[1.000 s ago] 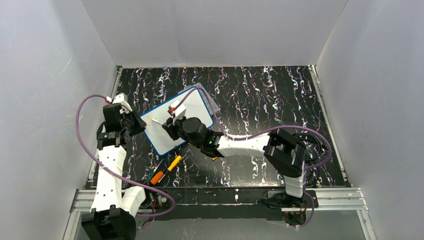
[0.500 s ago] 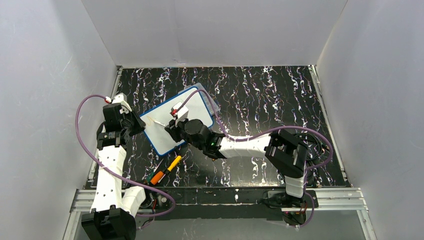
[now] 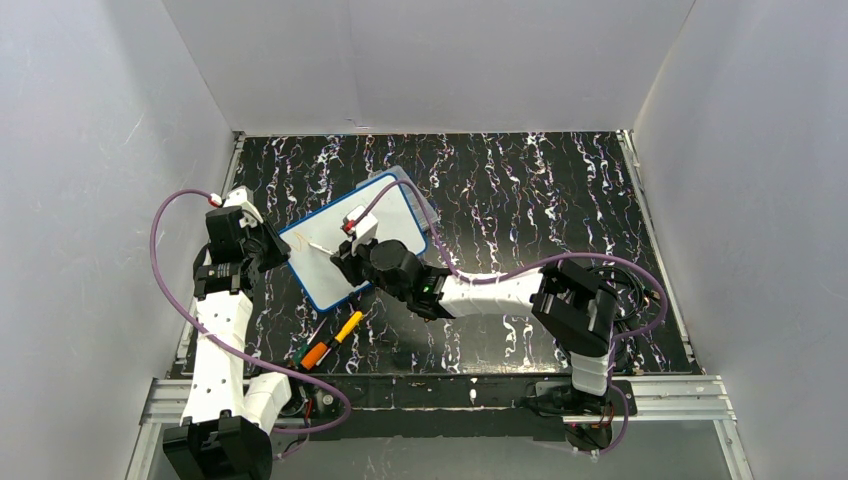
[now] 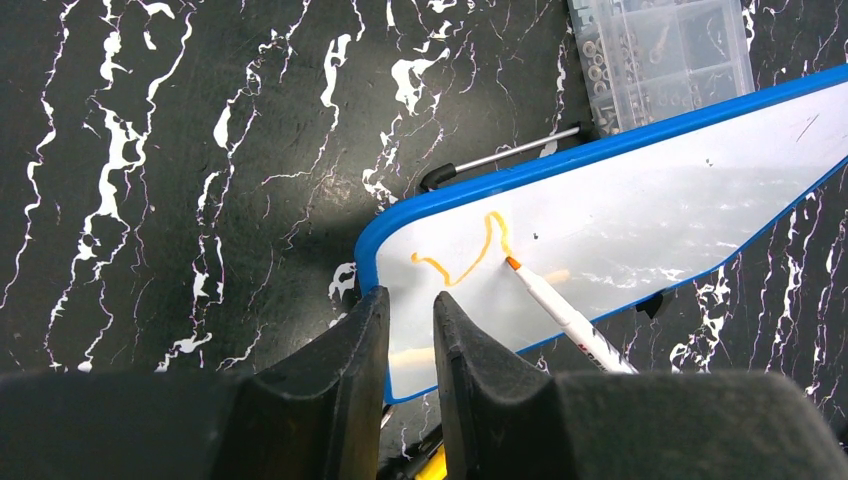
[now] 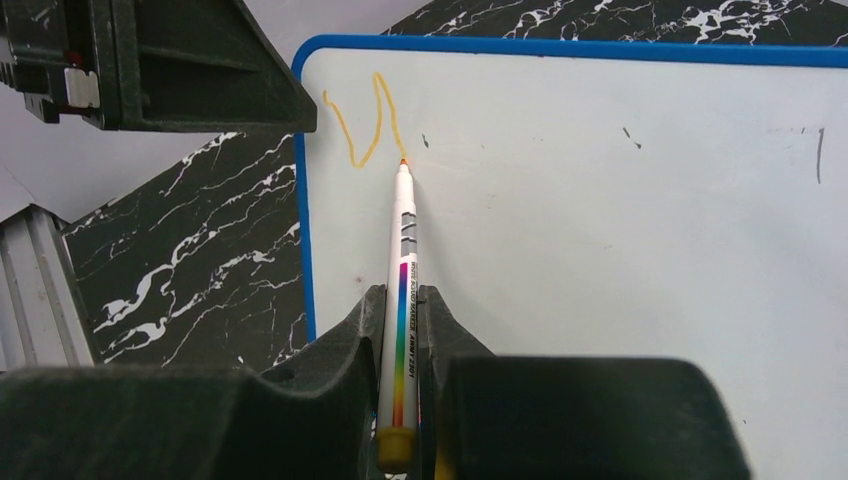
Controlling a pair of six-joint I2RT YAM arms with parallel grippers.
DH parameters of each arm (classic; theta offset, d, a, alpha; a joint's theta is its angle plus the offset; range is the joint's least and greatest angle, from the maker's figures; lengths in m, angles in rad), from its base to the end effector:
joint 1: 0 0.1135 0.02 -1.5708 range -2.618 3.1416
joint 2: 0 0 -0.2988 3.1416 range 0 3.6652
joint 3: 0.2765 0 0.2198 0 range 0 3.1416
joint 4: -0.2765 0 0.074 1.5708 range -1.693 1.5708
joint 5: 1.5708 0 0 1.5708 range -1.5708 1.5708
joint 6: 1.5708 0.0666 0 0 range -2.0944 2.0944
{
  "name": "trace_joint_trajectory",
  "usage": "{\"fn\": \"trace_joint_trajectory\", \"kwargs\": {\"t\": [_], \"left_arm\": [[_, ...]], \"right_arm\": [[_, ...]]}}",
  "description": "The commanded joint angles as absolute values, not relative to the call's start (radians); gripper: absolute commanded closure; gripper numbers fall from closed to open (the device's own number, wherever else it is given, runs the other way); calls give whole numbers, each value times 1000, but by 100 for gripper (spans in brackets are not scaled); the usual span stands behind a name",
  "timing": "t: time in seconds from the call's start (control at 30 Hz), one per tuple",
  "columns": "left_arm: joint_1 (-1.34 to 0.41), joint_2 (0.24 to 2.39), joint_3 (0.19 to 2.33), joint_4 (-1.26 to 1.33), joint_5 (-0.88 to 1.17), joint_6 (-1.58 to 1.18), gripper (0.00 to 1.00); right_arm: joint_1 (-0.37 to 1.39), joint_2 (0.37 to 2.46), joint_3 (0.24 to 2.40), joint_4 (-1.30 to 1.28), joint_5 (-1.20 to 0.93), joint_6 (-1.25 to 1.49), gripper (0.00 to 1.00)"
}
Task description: Write a sentence on the whiteboard
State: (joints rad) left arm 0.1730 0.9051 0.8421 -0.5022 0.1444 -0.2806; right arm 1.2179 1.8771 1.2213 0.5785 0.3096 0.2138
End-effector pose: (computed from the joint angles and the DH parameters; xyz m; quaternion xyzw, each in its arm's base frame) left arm 0.1676 0.0195 0.3201 -0.1626 0.8594 -0.0890 0.4765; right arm 0.1750 0.4165 0.3064 -0.2571 0.6860 0.3551 0.5807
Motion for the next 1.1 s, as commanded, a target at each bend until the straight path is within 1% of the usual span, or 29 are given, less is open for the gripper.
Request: {"fn": "trace_joint_trajectory", "kwargs": {"t": [0.0,0.47,1.07], "left_arm": [[175,888,854,-512,135,-276,78],[176,890,856,-509,140,-277,78],[175,889,854,-509,149,-278,78]], "right_arm": [[1224,1827,1203,593,338,213,99],[1226,1835,1210,625,382,211,99],[1225,1875,1286,640,420,171,99]]}}
